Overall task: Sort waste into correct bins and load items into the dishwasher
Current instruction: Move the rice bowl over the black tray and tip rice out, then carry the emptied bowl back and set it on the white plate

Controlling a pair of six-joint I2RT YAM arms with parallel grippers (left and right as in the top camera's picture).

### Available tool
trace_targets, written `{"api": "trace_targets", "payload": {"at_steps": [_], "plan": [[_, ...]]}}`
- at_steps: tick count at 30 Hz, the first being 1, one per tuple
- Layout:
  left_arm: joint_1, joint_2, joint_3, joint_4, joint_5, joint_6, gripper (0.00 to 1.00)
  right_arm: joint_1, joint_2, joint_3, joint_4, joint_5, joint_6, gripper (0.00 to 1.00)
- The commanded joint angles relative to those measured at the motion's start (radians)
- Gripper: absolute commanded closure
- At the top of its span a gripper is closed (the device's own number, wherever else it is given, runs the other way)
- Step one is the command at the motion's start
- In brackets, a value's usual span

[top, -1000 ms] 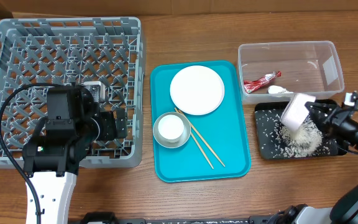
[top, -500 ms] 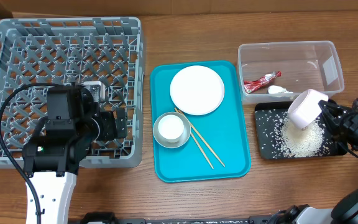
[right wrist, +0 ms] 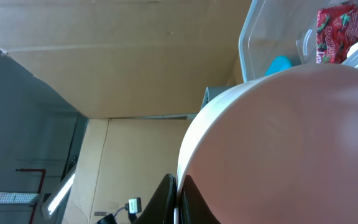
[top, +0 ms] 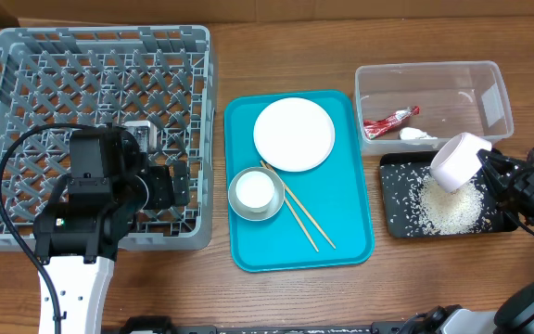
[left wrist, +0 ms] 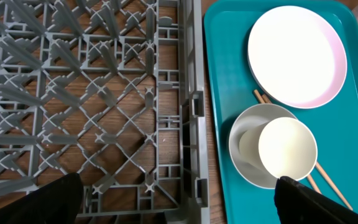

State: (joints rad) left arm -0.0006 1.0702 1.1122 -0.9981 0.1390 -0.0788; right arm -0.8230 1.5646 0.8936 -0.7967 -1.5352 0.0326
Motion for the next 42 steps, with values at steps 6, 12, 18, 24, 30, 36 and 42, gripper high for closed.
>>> {"api": "trace_targets", "payload": {"at_steps": [6, 12, 18, 24, 30, 36, 42], "plan": [[-0.006, 0.003, 0.022, 0.007, 0.008, -0.014, 0.0, 0.085, -0.021, 0.007, 0.004, -0.033, -0.042, 0.96], [-0.006, 0.003, 0.022, 0.008, 0.008, -0.014, 0.0, 0.219, -0.104, 0.108, 0.006, 0.047, -0.031, 0.96], [-0.006, 0.003, 0.022, 0.008, 0.008, -0.014, 0.0, 0.484, -0.161, 0.278, 0.004, 0.38, 0.027, 0.96], [-0.006, 0.003, 0.022, 0.008, 0.008, -0.014, 0.0, 0.79, -0.161, 0.378, 0.046, 0.738, 0.027, 0.96], [-0.006, 0.003, 0.022, 0.008, 0.008, -0.014, 0.0, 1.052, -0.134, 0.378, 0.134, 1.158, 0.009, 0.96], [-0.006, 0.003, 0.022, 0.008, 0.008, -0.014, 0.0, 1.215, -0.016, 0.378, 0.236, 1.3, -0.1, 0.96], [-0.006, 0.003, 0.022, 0.008, 0.008, -0.014, 0.0, 1.265, 0.146, 0.378, 0.314, 1.296, -0.112, 0.96]]}}
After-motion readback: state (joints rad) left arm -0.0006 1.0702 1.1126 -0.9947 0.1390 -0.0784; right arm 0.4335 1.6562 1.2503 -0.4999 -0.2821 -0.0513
